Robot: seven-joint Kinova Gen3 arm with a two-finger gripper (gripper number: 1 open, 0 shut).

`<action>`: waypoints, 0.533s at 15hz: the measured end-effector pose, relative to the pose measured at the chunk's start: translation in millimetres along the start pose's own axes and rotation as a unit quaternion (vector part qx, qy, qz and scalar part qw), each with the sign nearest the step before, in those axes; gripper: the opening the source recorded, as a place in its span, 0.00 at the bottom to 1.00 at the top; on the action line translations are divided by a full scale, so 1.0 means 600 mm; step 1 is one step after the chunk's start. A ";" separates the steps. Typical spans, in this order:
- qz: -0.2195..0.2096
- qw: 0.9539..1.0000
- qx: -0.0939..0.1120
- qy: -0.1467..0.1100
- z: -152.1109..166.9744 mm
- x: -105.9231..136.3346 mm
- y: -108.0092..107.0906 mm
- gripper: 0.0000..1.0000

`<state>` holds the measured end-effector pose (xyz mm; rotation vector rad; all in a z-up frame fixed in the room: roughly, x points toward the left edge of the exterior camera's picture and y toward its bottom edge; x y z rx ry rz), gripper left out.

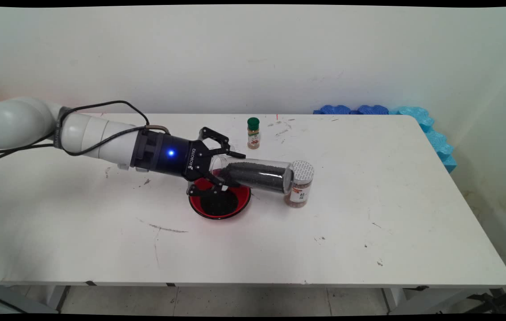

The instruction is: Pour the black seasoning powder in the red bowl

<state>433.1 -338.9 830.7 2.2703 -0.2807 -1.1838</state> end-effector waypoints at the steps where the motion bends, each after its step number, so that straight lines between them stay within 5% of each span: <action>1: 0.007 1.000 0.003 0.001 0.001 -0.002 0.000 0.00; 8: 0.058 0.998 0.022 0.012 -0.007 -0.008 0.005 0.00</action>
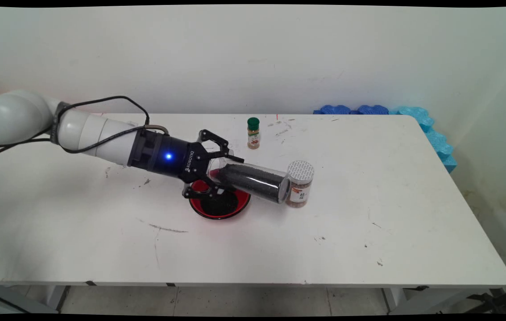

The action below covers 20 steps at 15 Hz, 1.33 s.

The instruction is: Pour the black seasoning powder in the red bowl

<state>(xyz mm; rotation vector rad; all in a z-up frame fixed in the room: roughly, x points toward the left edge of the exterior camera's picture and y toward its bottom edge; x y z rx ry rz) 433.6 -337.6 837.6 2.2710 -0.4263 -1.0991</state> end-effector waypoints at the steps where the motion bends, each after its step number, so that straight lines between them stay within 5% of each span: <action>1: 0.008 1.000 0.002 0.002 -0.002 -0.001 0.002 0.00; 11: 0.098 0.995 0.017 0.016 -0.017 -0.020 0.027 0.00; 20: 0.222 0.974 0.033 0.023 -0.035 -0.041 0.057 0.00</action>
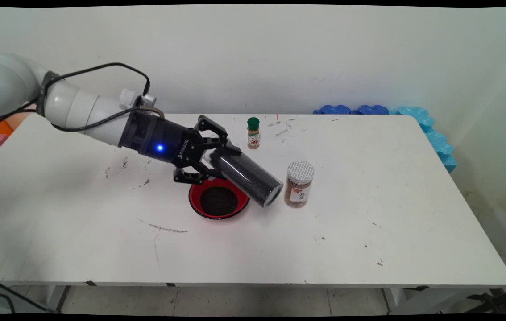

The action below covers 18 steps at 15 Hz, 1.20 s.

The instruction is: Pour the black seasoning powder in the red bowl

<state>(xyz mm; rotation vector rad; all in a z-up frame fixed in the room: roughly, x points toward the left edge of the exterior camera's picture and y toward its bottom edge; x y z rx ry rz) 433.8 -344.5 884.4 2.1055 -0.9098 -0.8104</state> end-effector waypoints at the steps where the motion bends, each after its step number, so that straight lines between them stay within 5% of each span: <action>1: 0.013 1.000 0.001 0.001 -0.002 -0.001 0.004 0.00; 5: 0.070 0.998 0.004 0.008 -0.009 -0.008 0.023 0.00; 9: 0.137 0.990 0.004 0.020 -0.015 -0.016 0.045 0.00; 13: 0.196 0.980 0.008 0.032 -0.018 -0.020 0.063 0.00; 18: 0.272 0.962 0.017 0.034 -0.018 -0.024 0.079 0.00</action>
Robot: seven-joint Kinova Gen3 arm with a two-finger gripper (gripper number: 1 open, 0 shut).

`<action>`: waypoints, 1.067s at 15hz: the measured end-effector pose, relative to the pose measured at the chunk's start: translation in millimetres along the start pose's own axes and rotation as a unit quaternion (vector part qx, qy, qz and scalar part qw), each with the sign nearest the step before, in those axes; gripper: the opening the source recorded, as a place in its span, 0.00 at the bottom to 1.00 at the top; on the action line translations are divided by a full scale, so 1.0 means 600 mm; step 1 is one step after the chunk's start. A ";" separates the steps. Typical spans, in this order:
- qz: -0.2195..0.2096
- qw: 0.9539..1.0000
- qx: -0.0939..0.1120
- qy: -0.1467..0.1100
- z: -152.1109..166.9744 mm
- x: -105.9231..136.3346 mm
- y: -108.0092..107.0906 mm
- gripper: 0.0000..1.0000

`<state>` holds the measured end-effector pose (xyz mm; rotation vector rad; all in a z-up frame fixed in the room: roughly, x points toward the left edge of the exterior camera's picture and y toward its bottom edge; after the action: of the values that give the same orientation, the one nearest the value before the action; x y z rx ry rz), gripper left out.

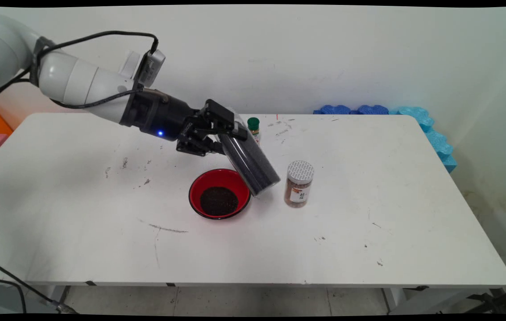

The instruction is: Pour the black seasoning powder in the red bowl

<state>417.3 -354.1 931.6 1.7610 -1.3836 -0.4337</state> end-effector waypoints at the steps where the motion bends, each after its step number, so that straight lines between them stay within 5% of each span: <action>1: 0.008 1.000 0.001 0.000 0.000 0.001 0.002 0.00; 10: 0.102 0.995 0.001 -0.008 0.003 0.004 0.031 0.00; 16: 0.169 0.985 -0.005 -0.016 0.006 0.006 0.053 0.00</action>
<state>396.1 -360.3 954.8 1.4763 -1.6616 -0.2827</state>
